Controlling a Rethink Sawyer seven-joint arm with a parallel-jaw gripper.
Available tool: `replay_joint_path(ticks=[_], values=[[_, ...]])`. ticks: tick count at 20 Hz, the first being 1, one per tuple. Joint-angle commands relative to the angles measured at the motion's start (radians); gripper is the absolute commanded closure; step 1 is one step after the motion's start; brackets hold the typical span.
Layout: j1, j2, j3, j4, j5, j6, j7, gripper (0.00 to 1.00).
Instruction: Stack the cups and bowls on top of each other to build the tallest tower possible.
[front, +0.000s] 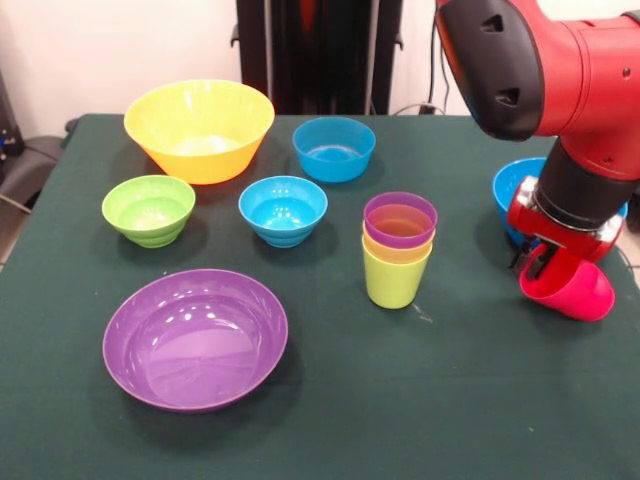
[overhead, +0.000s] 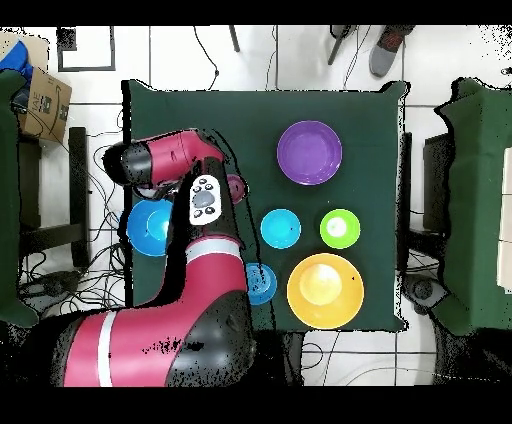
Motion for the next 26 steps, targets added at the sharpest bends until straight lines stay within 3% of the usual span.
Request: replay_joint_path(ticks=[1, 15, 26], values=[[0.006, 0.029, 0.014, -0.024, 0.028, -0.070, 0.132, 1.00], [0.012, 0.021, 0.067, -0.005, 0.122, -0.099, 0.083, 1.00], [0.002, -0.103, 0.062, 0.048, 0.191, 0.018, 0.039, 1.00]])
